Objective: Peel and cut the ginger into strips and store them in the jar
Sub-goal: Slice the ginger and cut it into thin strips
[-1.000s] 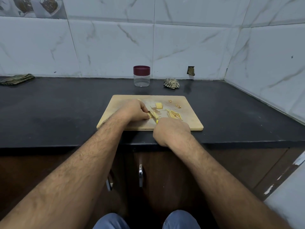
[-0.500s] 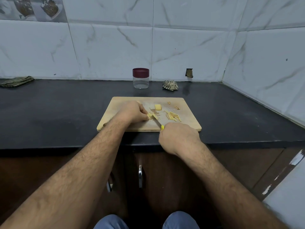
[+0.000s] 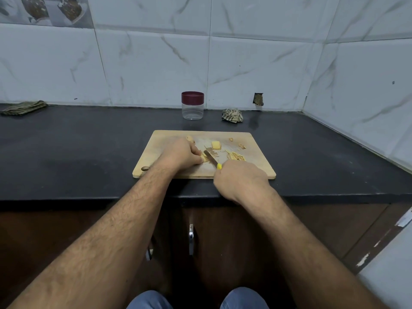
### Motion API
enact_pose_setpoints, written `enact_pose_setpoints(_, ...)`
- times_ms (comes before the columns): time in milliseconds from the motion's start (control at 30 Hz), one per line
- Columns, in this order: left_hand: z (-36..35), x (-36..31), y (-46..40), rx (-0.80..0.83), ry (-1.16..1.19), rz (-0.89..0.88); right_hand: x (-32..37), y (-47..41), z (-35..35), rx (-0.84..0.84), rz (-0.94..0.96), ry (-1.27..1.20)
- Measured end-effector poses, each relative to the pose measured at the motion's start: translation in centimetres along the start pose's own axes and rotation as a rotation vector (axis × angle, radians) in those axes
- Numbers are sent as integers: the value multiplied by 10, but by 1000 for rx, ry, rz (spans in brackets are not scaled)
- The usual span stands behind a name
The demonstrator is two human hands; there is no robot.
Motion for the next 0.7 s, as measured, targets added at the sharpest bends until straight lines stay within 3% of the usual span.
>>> enact_pose_setpoints(700, -1, 2, 2, -13, 24, -16, -4, 3, -19, 1, 44, 129)
Point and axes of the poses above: each hand's wrist, its own y-axis away from the middle knuckle, its own z-axis out of the back of the hand, x = y × z, the point moved 3 cm from there along -y, towards the middle knuckle, and after that the axes turned 13 degrees about y, right-handed, at the moved point
